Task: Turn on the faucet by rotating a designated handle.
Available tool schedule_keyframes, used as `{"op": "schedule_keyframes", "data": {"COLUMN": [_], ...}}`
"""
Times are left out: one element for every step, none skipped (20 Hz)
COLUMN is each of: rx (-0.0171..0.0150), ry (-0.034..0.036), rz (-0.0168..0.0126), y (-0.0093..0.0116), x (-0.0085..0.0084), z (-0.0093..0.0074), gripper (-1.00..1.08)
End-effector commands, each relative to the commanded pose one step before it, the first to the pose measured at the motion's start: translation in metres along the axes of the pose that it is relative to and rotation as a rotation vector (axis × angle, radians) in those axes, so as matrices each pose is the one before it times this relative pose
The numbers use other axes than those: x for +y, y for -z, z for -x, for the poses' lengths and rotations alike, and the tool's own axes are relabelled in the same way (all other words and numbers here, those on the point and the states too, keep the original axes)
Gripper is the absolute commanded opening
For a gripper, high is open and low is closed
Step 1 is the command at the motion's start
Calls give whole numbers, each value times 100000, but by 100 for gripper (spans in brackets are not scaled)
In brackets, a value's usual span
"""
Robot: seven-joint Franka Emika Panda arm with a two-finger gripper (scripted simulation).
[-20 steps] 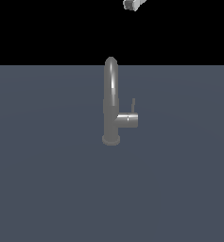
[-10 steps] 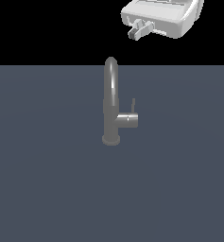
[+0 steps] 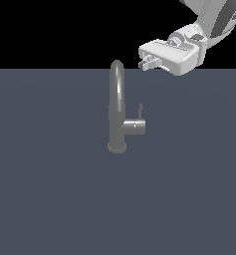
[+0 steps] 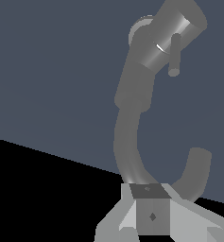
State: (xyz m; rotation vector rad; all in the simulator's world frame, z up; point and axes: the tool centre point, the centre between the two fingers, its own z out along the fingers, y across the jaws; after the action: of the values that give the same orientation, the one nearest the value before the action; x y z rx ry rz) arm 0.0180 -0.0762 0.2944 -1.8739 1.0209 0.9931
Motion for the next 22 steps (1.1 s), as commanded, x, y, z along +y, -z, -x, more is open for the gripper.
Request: {"op": "schedule_keyframes", "data": {"rx": [-6017, -2375, -2347, -2291, -2220, -2144, -2060, -1964, -1857, -1750, -1642, -1527, -1410, -1298, -1177, -1051, -920, -790, -657, -524, -394, -264], "ry": [-5262, -2132, -2113, -2069, -2011, -1947, -1875, -1792, -1699, -1604, -1506, -1400, -1293, -1190, -1081, -965, -844, -722, -597, -470, -345, -222], "rz": [-5458, -2191, -2168, -2119, -2056, -1988, -1912, -1825, -1728, -1630, -1530, -1423, -1314, -1209, -1098, -980, -858, -735, -609, -483, -358, -235], "y": [-295, -118, -119, -118, -117, -117, -115, -112, -109, -104, -103, -100, -97, -91, -83, -76, -69, -61, -55, -50, -43, -37], "x": [-62, -31, -31, -31, -30, -29, -27, -26, -25, -23, -21, -19, -17, -15, -14, -12, -10, -8, -6, -4, -2, 0], "z": [-2158, -867, -858, -839, -814, -788, -758, -725, -687, -649, -609, -568, -525, -484, -440, -393, -344, -296, -246, -196, -147, -97], "gripper": [-100, -100, -100, -100, -100, -100, -100, -100, -100, -100, -100, -100, -100, -100, -100, -100, -100, -100, -100, -100, -100, -100]}}
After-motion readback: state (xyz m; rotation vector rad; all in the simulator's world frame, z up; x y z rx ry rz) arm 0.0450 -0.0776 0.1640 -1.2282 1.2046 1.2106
